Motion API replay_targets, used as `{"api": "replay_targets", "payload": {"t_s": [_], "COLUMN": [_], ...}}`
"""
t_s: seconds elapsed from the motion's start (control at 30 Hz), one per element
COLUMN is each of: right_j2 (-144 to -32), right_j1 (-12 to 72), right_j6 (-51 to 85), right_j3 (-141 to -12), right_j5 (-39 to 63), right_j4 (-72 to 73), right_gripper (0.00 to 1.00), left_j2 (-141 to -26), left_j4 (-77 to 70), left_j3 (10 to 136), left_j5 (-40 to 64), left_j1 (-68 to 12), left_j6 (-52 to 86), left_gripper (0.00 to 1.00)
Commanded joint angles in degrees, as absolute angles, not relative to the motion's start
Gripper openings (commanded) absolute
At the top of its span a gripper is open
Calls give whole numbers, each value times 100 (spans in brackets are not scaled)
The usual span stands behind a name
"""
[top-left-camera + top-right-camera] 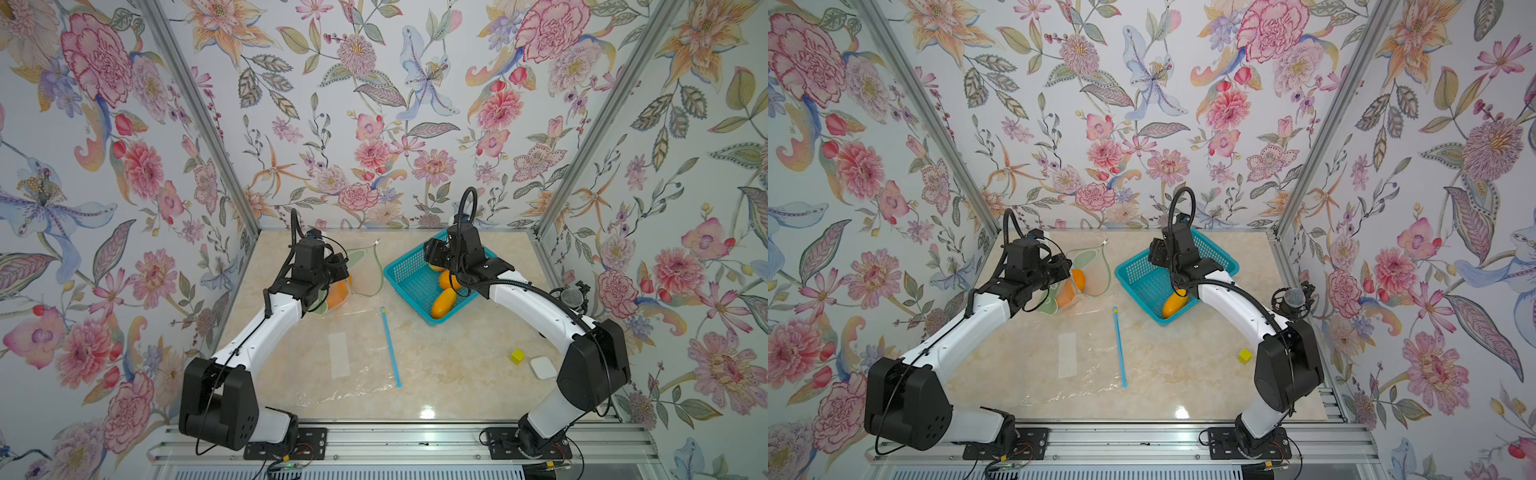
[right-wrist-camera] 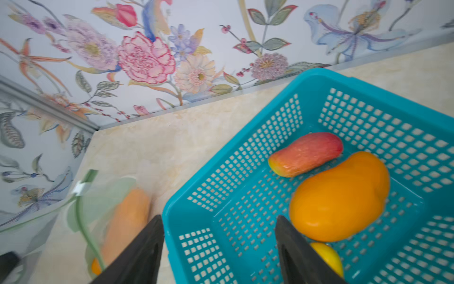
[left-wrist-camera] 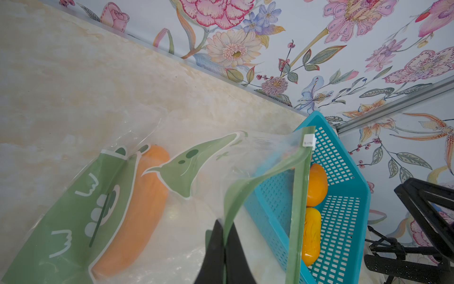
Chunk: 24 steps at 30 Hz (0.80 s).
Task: Place the mango in a zip-top bag and seal the zipper
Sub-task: Pick up the mango from the basket.
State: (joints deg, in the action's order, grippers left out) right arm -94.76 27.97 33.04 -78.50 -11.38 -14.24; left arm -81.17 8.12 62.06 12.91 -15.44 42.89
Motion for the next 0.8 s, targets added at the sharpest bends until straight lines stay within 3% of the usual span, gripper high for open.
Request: {"api": "replay_targets", "payload": {"t_s": [0.0,0.5,0.6,0.77], "right_j2": [-9810,-11302,-11545,-11891], "right_j1": [2499,1860,1830,1760], "right_j6": [3558,3806,3772,3775], "right_j3": [-7668,-8331,-8564,-8887], "right_j5": [-1283,-688,-612,-630], "right_j4": [-2382,-2704,-2698,-2706], "right_gripper": [71,81,86,86], "left_j2": [-8233,-8257,-8262,-8218], "left_j4": [741,754,774,799], "left_j3": [6332,6363,6363,6339], "left_j5": [1257,1230,1229,1214], "left_j1": [-1596,-1595,-1592,-1592], "left_j6": [4318,4256,4236,4219], "left_gripper": [0,0,0,0]}}
